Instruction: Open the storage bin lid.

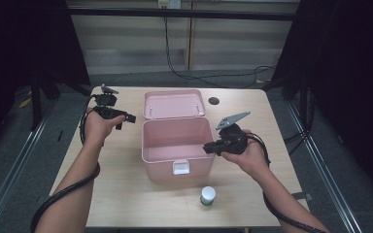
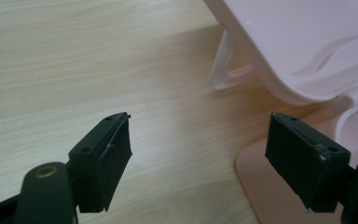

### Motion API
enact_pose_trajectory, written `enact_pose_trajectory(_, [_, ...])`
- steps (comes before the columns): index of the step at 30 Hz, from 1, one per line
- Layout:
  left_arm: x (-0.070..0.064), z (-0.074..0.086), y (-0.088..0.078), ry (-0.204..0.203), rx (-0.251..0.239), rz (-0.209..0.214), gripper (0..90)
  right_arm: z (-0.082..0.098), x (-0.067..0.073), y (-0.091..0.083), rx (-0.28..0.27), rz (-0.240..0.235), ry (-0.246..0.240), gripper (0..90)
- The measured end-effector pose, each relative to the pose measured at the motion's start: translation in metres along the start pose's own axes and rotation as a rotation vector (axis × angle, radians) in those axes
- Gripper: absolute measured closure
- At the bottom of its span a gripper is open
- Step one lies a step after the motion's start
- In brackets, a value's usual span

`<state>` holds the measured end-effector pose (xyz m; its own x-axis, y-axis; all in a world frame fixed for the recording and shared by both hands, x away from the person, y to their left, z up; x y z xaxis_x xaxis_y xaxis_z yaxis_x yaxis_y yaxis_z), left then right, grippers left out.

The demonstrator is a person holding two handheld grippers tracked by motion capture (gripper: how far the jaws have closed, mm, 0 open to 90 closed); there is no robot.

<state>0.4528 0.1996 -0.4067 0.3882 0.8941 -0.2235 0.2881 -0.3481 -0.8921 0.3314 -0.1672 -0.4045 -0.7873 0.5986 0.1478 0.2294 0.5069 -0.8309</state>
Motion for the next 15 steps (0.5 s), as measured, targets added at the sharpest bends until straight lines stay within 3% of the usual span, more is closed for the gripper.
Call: enact_pose_trajectory(15, [0.004,0.032,0.007,0.036,0.003,0.034,20.2,-0.003,0.000,-0.017,-0.013,0.025,0.017,62.4])
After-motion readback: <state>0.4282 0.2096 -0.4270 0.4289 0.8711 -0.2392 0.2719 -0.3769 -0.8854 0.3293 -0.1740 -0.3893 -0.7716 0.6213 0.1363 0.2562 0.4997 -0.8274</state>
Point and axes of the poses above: each handheld gripper's, and its own axes: y roughly forward along the jaws, z roughly out of its underside, x roughly to its left, the point moved 2 cm from there along y, roughly forward along the jaws, and after that the axes turned 11 degrees about x, right-handed, at the moved point
